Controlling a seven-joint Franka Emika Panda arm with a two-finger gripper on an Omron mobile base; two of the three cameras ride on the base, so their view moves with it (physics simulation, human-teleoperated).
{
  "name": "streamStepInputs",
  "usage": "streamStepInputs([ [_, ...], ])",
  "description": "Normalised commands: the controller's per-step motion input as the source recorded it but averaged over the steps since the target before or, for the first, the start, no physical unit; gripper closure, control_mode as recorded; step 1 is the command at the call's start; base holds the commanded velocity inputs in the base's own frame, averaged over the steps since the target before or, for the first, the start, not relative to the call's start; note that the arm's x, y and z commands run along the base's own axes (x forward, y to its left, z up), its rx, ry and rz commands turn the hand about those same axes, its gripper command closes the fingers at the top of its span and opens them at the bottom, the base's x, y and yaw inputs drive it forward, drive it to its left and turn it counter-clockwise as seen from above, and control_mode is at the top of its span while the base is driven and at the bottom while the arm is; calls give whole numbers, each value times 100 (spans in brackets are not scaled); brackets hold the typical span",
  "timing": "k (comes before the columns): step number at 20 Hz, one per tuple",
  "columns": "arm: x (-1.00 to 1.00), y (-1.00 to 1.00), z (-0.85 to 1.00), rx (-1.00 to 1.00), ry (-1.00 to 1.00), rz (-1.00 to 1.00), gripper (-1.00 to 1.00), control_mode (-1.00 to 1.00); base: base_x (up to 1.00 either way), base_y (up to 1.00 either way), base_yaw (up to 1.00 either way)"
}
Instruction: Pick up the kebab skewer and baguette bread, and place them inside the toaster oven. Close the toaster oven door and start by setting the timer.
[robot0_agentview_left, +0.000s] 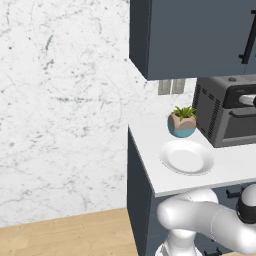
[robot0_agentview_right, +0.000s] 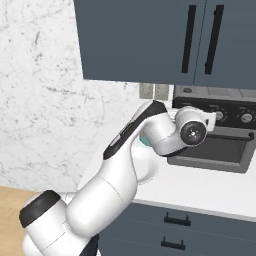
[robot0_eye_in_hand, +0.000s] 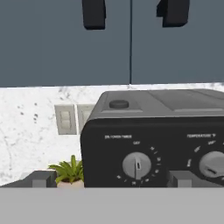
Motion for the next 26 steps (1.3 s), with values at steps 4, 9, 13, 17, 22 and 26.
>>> streamStepInputs([
  [4, 26, -14, -10, 1, -4, 0, -100, -100, 0, 0, 0],
  [9, 0, -19, -7, 0, -2, 0, -100, -100, 0, 0, 0],
  [13, 2, -15, -18, 0, -9, 0, -100, -100, 0, 0, 0],
  [17, 9, -6, -22, 0, -12, 0, -100, -100, 0, 0, 0],
  [22, 11, 0, -24, -1, -9, 0, -100, -100, 0, 0, 0],
  [26, 0, 0, -10, 0, -1, 0, -100, -100, 0, 0, 0],
])
